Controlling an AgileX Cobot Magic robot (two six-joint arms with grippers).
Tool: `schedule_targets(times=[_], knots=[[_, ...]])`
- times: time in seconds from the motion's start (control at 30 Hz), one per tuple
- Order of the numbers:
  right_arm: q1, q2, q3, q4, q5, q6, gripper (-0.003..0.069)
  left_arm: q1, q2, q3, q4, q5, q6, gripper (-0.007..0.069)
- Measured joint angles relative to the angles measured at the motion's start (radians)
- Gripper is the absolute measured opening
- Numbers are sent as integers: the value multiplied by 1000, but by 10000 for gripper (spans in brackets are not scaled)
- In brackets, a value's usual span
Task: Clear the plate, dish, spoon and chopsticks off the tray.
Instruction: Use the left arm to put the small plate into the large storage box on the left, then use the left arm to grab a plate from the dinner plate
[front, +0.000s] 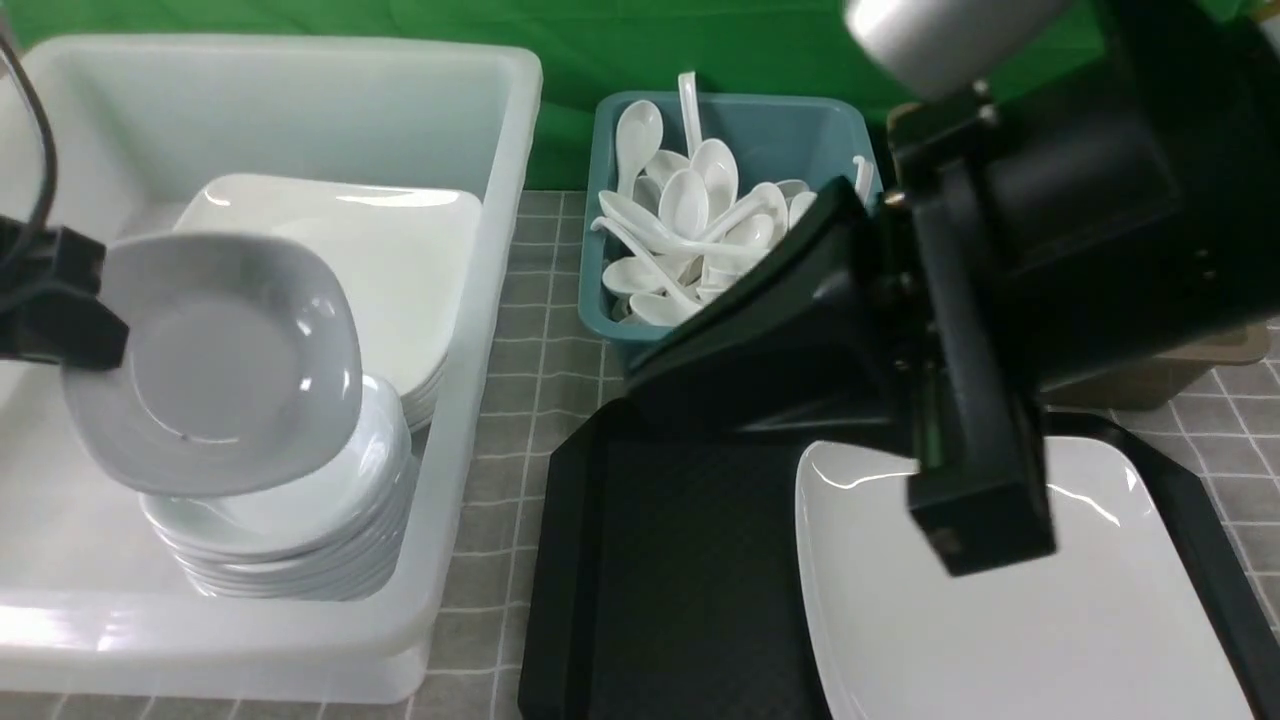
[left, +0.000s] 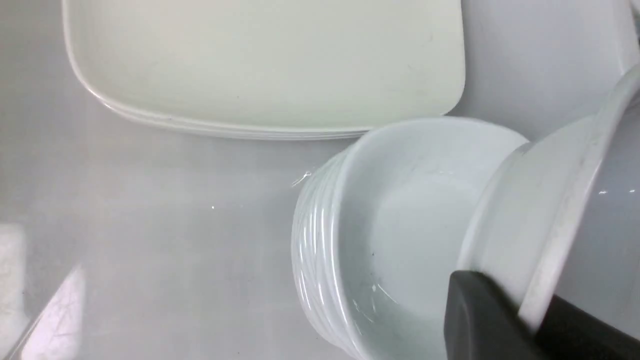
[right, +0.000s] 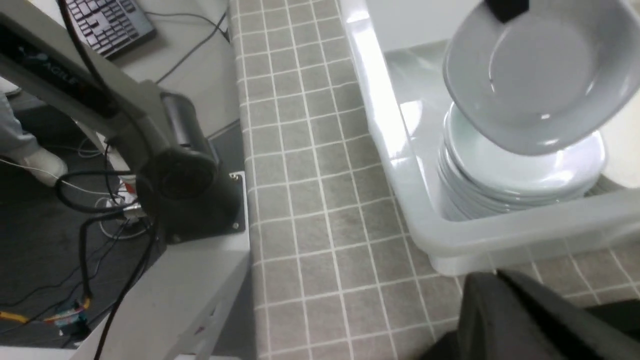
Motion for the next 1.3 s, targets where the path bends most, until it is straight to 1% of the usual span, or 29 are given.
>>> schedule_targets(times=[0.23,0.33,0.43,0.47,0.53,0.57,0.63,0.73,0.77,0.8,0.87,0.9,0.93,0.97,1.0,1.03,1.07,1.1,1.17,1.2,1.23,1.27,1.3], knots=[[5,7,-2,-4,-31,7,23,0,84,4,-17,-21,15,36],[5,7,-2,-6,-32,8,23,0,101,5,-17,-18,19,98],[5,7,-2,-20,-32,9,23,1,99,4,2,-21,20,232],[5,7,-2,-20,-30,9,23,1,99,4,4,-21,20,251],[5,4,-2,-83,-25,20,23,1,88,-15,35,-19,-7,370],[5,2,-2,-125,-24,48,23,1,81,-32,54,-19,-25,411],[5,-15,-2,-287,-22,139,23,1,64,-71,97,-19,-64,467],[-4,-50,-2,-487,-1,278,23,0,36,-126,133,-11,-100,484],[-14,-71,-2,-577,19,330,23,-6,21,-149,134,-7,-112,473],[-19,-82,-2,-630,31,357,23,-14,14,-159,132,-7,-116,465],[-42,-120,-2,-734,79,398,25,-74,-3,-183,122,-7,-126,388],[-61,-147,-2,-772,118,407,25,-150,-7,-192,114,-9,-130,281],[-78,-166,-2,-798,149,414,25,-233,-4,-194,110,-15,-136,197],[-103,-180,-2,-816,178,419,25,-311,3,-194,108,-25,-155,122],[-118,-187,-2,-820,202,423,25,-377,13,-194,108,-33,-181,81],[-123,-192,-2,-823,208,424,25,-377,14,-194,108,-36,-190,73],[-168,-204,-1,-830,246,431,25,-511,42,-197,113,-65,-255,34],[-185,-207,1,-834,262,435,25,-592,71,-205,126,-80,-297,20],[-245,-217,23,-837,266,438,25,-707,140,-234,168,-88,-342,9],[-270,-221,42,-837,266,443,25,-782,196,-254,198,-89,-369,7],[-318,-224,76,-837,266,452,25,-846,244,-282,230,-89,-397,5],[-318,-224,76,-837,266,455,23,-846,254,-287,235,-89,-402,5],[-367,-230,120,-837,266,469,22,-923,343,-336,266,-90,-438,6]])
